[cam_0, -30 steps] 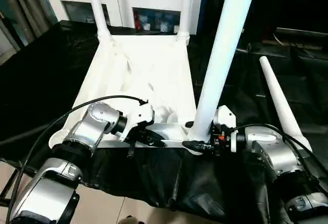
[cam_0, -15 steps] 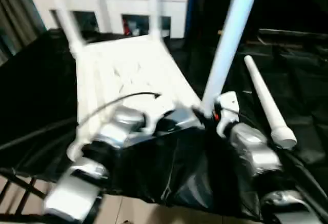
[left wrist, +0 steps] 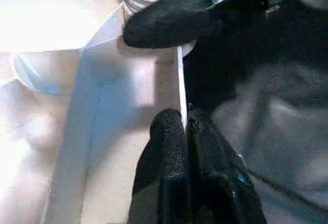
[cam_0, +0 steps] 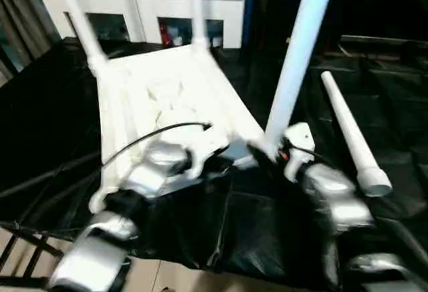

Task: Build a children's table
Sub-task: Rotate leg to tighten

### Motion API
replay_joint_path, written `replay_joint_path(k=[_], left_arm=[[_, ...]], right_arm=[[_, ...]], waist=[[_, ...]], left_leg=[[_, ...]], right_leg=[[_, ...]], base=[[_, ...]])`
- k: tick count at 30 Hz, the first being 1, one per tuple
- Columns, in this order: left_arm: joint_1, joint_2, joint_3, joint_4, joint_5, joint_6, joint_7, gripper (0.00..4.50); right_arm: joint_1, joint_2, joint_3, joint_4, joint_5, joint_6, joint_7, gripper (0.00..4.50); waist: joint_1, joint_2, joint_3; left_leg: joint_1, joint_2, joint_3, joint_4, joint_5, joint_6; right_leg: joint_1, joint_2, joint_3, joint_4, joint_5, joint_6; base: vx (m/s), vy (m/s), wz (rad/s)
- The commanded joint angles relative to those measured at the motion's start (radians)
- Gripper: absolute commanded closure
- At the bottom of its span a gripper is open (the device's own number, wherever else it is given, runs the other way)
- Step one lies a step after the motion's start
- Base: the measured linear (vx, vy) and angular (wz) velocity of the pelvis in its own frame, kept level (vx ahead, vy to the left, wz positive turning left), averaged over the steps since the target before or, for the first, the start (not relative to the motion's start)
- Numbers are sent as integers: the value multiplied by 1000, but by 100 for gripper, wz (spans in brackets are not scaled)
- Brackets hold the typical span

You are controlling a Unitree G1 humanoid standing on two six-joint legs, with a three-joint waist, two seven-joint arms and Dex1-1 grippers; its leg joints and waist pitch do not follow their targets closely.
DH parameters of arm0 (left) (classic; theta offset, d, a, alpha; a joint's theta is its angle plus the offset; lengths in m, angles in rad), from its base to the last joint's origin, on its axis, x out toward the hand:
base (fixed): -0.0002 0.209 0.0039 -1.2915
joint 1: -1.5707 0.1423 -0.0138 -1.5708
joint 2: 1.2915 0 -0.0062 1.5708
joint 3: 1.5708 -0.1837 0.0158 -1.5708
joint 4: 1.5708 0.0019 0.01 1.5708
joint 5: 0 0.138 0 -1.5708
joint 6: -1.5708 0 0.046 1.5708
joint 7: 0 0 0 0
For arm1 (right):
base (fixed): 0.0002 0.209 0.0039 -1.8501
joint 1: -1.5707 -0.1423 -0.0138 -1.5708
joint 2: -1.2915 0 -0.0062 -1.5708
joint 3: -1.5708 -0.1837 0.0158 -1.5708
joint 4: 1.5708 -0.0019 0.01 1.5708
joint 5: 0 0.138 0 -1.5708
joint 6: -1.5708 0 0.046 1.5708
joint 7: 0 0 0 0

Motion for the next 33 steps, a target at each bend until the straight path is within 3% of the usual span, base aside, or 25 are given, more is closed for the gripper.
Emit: replay_joint_path(k=[1, 3, 7, 14, 22, 25, 27, 29, 31, 32, 33], left_arm=[[17, -12, -30, -22, -39, -30, -81, 450], [20, 3, -31, -26, -50, -27, -124, 450], [17, 67, -51, -11, -56, -61, -267, 450], [13, 112, -73, -1, -47, -88, -370, 450], [7, 123, -65, 17, -48, -97, -378, 450], [-9, 94, -26, 35, -54, -59, -275, 450], [-26, 72, -5, 52, -48, -30, -198, 450], [-41, 42, 18, 50, -45, 13, -107, 450], [-42, -2, 30, 18, -42, 71, -20, 450], [-36, -33, 34, -6, -34, 107, 42, 450], [-33, -44, 36, -11, -25, 106, 74, 450]], right_arm=[[9, -2, 43, -20, 10, 18, 85, 51], [14, -30, 58, -36, 16, 23, 159, 51], [23, -130, 122, -97, 42, 55, 407, 51], [13, -169, 157, -120, 41, 58, 517, 111], [17, -161, 160, -143, 60, 91, 535, 165], [32, -120, 124, -136, 59, 115, 420, 172], [27, -85, 98, -110, 43, 146, 298, 172], [28, -45, 78, -78, 8, 116, 159, 172], [21, 22, 36, -27, -42, 108, -96, 172], [18, 67, 4, -2, -55, 131, -247, 173], [19, 80, -4, 0, -53, 140, -274, 173]], waist=[[5, -12, -62], [8, -15, -63], [13, -16, -57], [34, -13, -60], [35, -14, -62], [34, -10, -61], [29, -13, -56], [21, -16, -52], [15, -18, -51], [-1, -14, -47], [-5, -14, -49]], left_leg=[[-3, 58, -18, -56, -59, 134], [-6, 56, -17, -53, -40, 153], [-6, 61, -16, -55, -87, 150], [5, 66, -14, -54, -90, 126], [0, 63, -16, -53, -76, 120], [-1, 64, -16, -54, -79, 112], [2, 60, -19, -61, -122, 79], [2, 58, -22, -66, -153, 43], [0, 57, -22, -68, -158, 32], [2, 56, -25, -75, -189, 9], [2, 56, -26, -75, -191, 5]], right_leg=[[57, -82, 46, -61, 4, -279], [58, -79, 42, -54, 62, -296], [55, -82, 39, -64, -45, -289], [47, -84, 42, -60, -37, -297], [54, -86, 40, -55, -7, -297], [52, -85, 39, -54, -12, -297], [52, -85, 38, -66, -106, -281], [52, -90, 41, -77, -203, -254], [51, -89, 41, -80, -237, -238], [48, -89, 41, -87, -296, -222], [49, -90, 41, -87, -303, -219]], base=[[0, 0, 0], [0, 0, 0], [0, 0, 0], [0, 0, 0], [0, 0, 0], [0, 0, 0], [0, 0, 0], [0, 0, 0], [0, 0, 0], [0, 0, 0], [0, 0, 0]])
